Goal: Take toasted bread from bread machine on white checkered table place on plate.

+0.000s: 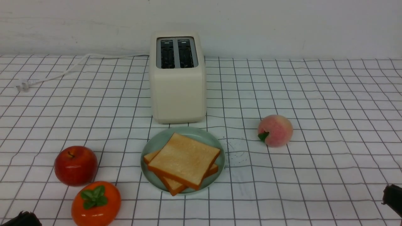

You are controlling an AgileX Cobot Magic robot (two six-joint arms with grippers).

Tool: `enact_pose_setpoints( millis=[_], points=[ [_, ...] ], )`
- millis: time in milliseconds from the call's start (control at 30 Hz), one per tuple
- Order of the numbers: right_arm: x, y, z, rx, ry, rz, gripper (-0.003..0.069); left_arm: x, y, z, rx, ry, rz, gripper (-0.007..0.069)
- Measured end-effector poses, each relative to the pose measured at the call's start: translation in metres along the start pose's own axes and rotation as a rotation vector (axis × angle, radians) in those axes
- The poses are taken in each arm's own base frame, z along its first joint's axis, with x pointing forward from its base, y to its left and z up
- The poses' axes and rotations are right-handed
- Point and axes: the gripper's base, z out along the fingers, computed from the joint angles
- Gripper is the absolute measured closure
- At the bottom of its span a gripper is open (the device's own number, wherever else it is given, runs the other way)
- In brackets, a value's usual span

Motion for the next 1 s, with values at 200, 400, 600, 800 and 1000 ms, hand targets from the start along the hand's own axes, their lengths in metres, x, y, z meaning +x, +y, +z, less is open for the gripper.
enact_pose_setpoints(
  millis=[200, 400, 600, 800, 1000],
  points=[
    [0.001, 0.0, -0.005, 0.001, -0.007, -0.028, 0.0638, 0.0, 0.0, 0.0, 0.0, 0.0, 0.0, 0.0638],
    [0.02, -0.015, -0.024, 0.079, -0.115, -0.21, 0.0672, 0.0, 0.0, 0.0, 0.0, 0.0, 0.0, 0.0638],
    [0.081, -0.045, -0.02, 0.194, -0.176, -0.209, 0.0679, 0.0, 0.0, 0.0, 0.0, 0.0, 0.0, 0.0638],
    [0.093, -0.05, -0.019, 0.212, -0.191, -0.21, 0.0679, 0.0, 0.0, 0.0, 0.0, 0.001, -0.001, 0.0637],
    [0.093, -0.05, -0.019, 0.213, -0.189, -0.216, 0.0679, 0.0, 0.0, 0.0, 0.0, 0.001, -0.001, 0.0632]
  ],
)
